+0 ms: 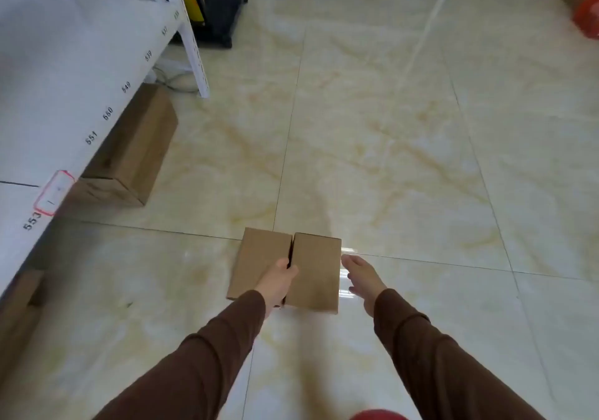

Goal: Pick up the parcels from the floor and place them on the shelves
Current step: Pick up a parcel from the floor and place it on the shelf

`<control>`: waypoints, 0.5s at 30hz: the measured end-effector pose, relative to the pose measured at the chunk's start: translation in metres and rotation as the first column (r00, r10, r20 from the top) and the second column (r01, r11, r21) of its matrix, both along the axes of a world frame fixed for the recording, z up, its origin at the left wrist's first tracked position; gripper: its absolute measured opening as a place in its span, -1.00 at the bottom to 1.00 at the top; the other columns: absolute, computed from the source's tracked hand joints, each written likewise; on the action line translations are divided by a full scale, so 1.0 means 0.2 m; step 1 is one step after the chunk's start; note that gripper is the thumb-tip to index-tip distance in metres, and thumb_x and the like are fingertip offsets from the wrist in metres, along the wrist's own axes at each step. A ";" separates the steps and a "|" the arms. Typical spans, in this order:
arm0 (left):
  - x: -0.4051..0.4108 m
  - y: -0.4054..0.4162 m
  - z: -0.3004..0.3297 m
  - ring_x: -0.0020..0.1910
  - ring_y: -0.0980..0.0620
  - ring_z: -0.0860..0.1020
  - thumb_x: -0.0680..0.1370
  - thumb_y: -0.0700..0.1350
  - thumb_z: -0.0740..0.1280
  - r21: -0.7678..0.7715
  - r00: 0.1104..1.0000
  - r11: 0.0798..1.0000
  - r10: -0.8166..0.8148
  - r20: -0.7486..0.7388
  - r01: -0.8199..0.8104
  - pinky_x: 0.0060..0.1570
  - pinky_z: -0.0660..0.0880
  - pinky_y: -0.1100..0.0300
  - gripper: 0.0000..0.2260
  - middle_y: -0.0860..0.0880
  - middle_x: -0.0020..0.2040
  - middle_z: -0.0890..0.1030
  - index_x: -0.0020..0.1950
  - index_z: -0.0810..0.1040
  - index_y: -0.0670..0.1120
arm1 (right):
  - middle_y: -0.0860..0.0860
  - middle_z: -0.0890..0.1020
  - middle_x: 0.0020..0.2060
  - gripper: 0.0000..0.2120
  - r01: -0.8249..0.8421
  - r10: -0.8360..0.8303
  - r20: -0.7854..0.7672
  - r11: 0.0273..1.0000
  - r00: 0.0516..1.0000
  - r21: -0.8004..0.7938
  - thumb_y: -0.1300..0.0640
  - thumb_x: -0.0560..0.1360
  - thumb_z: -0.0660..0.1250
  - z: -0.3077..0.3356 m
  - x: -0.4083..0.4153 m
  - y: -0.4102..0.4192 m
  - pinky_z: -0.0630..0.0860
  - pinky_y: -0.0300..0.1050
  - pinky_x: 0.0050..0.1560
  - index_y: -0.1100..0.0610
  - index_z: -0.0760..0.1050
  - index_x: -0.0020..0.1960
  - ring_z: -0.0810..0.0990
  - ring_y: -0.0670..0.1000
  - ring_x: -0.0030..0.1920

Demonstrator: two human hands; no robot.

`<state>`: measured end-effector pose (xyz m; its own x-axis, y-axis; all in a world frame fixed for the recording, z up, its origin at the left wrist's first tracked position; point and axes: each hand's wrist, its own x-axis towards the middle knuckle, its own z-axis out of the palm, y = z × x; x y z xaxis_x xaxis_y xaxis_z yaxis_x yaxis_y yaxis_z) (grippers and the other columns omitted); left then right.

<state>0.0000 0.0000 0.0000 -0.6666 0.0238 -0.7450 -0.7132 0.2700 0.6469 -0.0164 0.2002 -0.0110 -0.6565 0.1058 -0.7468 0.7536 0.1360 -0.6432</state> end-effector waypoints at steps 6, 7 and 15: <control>-0.08 0.04 -0.40 0.57 -0.12 0.34 0.68 0.03 0.21 0.038 0.997 0.999 0.006 0.075 -0.009 0.49 0.29 0.02 -0.39 -0.06 0.64 0.29 0.69 0.11 -0.07 | -0.04 0.32 0.58 -0.37 0.002 0.002 0.119 0.999 0.993 -0.032 -0.12 0.65 0.22 -0.33 -0.04 0.01 0.27 0.04 0.47 0.06 0.18 0.65 0.29 0.06 0.57; -0.10 0.04 -0.48 0.56 -0.12 0.36 0.66 0.05 0.23 0.051 0.996 0.998 0.029 0.081 -0.034 0.50 0.30 -0.02 -0.36 -0.06 0.64 0.30 0.69 0.09 -0.05 | -0.05 0.33 0.58 -0.36 0.003 0.002 0.134 0.999 0.991 -0.037 -0.15 0.65 0.22 -0.37 -0.04 0.01 0.28 0.03 0.46 0.04 0.19 0.65 0.30 0.06 0.56; -0.15 0.12 -0.57 0.59 -0.16 0.31 0.64 0.08 0.27 0.111 0.985 0.986 0.110 0.136 -0.126 0.54 0.28 -0.10 -0.26 -0.11 0.67 0.23 0.70 -0.03 -0.06 | -0.08 0.59 0.35 -0.56 0.024 0.000 0.162 0.989 0.987 -0.143 -0.16 0.64 0.21 -0.51 -0.06 0.02 0.39 0.03 0.39 0.00 0.48 0.44 0.51 0.01 0.39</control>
<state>-0.0298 0.0241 -0.1147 -0.5685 0.0442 -0.8215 -0.8151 0.1056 0.5697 -0.0282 0.2048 -0.1122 -0.5258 -0.0036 -0.8506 0.8498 0.0409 -0.5254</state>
